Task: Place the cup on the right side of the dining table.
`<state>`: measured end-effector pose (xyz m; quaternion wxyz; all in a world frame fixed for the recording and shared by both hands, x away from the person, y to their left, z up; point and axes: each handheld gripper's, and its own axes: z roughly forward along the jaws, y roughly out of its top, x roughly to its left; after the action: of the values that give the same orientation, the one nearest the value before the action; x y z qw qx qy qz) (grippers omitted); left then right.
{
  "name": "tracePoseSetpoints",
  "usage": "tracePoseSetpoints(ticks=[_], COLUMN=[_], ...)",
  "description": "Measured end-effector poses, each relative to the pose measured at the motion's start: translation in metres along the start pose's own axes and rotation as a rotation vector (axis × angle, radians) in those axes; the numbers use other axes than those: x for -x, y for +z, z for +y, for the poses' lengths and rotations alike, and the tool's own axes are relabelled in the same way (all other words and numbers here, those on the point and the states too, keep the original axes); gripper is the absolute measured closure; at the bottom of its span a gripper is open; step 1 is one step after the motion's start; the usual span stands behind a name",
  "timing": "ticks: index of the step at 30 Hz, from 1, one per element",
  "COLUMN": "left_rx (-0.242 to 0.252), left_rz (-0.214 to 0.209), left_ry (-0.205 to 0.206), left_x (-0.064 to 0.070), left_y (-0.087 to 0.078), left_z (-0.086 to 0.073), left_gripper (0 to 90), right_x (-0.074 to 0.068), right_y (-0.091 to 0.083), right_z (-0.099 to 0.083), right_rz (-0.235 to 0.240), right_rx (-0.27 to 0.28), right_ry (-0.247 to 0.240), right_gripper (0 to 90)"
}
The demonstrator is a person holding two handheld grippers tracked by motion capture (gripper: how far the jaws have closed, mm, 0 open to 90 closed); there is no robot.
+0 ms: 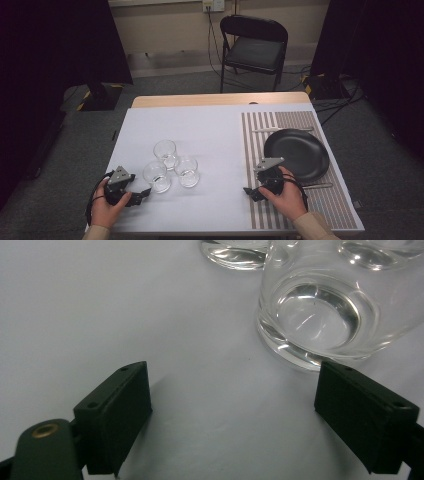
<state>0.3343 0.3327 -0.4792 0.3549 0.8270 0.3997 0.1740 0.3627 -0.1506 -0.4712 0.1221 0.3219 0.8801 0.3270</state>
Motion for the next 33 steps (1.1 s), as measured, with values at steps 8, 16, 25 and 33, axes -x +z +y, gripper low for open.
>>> tracePoseSetpoints(ticks=[8,16,25,33], left_rx=[-0.001,-0.001,-0.004,-0.004], left_rz=[-0.001,-0.007,-0.014,-0.015], left_ry=[0.002,0.002,0.002,0.002], left_x=[0.0,0.0,0.0,0.0], left_y=[0.0,0.0,0.001,0.001], left_z=[0.0,0.0,0.0,0.0], left_gripper=[14.0,13.0,11.8,11.2], right_x=[0.0,-0.001,-0.004,-0.002], right_y=[0.0,0.0,-0.002,-0.008], right_z=[0.003,0.005,0.013,0.019], right_rz=[0.003,0.01,0.045,0.049], right_rx=[-0.025,-0.03,-0.046,-0.05], right_ry=[-0.001,0.009,-0.025,-0.021], right_gripper=[11.8,13.3,13.3,13.3])
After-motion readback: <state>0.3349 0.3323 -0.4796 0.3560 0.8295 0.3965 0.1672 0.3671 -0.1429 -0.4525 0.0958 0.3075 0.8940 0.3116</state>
